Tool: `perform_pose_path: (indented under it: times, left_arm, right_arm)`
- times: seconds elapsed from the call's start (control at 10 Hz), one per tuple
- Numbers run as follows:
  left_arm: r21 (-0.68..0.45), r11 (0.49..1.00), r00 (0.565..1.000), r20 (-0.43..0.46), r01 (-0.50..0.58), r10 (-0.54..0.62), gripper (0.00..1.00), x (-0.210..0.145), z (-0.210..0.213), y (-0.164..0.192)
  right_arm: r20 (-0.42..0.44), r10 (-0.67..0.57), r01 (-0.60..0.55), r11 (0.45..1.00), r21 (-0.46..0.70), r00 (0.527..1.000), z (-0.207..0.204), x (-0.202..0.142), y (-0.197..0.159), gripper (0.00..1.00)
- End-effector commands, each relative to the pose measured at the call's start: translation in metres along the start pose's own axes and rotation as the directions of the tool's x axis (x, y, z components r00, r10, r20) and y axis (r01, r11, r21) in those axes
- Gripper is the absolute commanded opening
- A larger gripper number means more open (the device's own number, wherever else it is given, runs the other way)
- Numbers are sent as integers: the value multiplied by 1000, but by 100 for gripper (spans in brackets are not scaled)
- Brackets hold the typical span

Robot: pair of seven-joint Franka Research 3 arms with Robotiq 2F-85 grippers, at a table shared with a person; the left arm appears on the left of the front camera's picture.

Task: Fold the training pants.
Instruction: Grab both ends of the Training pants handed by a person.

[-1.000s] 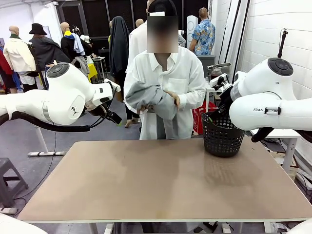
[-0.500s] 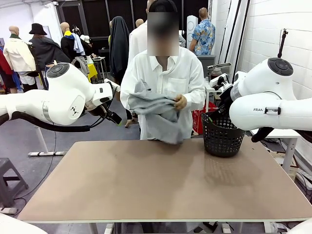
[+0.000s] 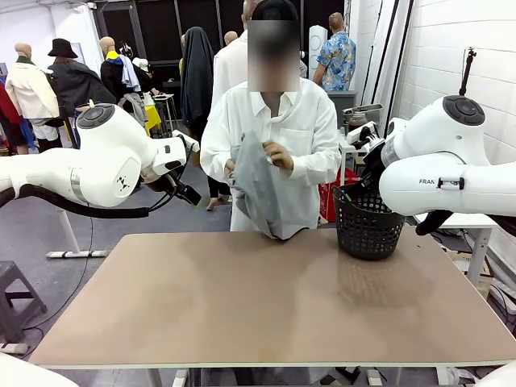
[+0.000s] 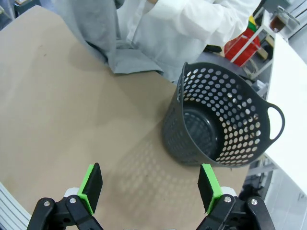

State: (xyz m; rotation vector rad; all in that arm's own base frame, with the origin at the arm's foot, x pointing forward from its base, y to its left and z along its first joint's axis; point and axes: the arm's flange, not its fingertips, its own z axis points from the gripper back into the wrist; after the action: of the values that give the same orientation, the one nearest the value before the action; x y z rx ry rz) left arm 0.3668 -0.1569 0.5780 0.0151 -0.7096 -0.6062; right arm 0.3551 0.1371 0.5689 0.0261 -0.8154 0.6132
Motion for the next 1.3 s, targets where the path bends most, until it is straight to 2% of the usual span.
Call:
perform_pose_path:
  times: [0.0, 1.2]
  left_arm:
    - [-9, 1000, 1000, 3, 5, -5, 100, 0, 0, 1]
    - [-9, 1000, 1000, 3, 5, -5, 100, 0, 0, 1]
  right_arm:
    - [-4, -1, 1, 1000, 1, 1000, -2, -1, 0, 100]
    - [-4, -1, 1, 1000, 1, 1000, -2, -1, 0, 100]
